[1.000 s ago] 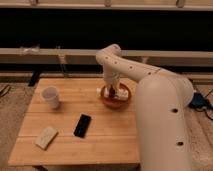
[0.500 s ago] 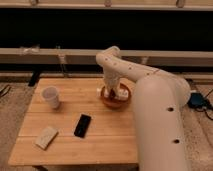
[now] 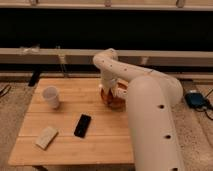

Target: Place the pepper in the ceramic bowl

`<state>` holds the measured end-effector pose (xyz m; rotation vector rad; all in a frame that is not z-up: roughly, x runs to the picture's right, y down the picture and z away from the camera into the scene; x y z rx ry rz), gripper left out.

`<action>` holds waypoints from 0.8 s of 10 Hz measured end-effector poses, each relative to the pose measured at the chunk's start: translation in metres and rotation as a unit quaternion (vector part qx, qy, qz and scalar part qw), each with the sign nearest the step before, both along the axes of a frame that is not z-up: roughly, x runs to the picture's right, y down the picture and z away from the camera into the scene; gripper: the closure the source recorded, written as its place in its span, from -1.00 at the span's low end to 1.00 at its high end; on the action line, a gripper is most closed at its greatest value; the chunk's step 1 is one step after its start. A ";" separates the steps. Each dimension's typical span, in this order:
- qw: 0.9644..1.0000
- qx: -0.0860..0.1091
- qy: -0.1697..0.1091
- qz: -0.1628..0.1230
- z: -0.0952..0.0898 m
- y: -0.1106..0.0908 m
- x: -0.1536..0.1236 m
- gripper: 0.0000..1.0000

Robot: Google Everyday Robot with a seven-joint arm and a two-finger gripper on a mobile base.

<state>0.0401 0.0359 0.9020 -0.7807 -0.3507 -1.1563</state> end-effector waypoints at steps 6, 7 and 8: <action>1.000 0.007 0.017 -0.002 0.000 -0.002 0.003 -0.26; 1.000 0.011 0.018 -0.001 -0.002 -0.005 0.003 -0.26; 1.000 0.018 0.017 -0.002 -0.006 -0.009 0.002 -0.26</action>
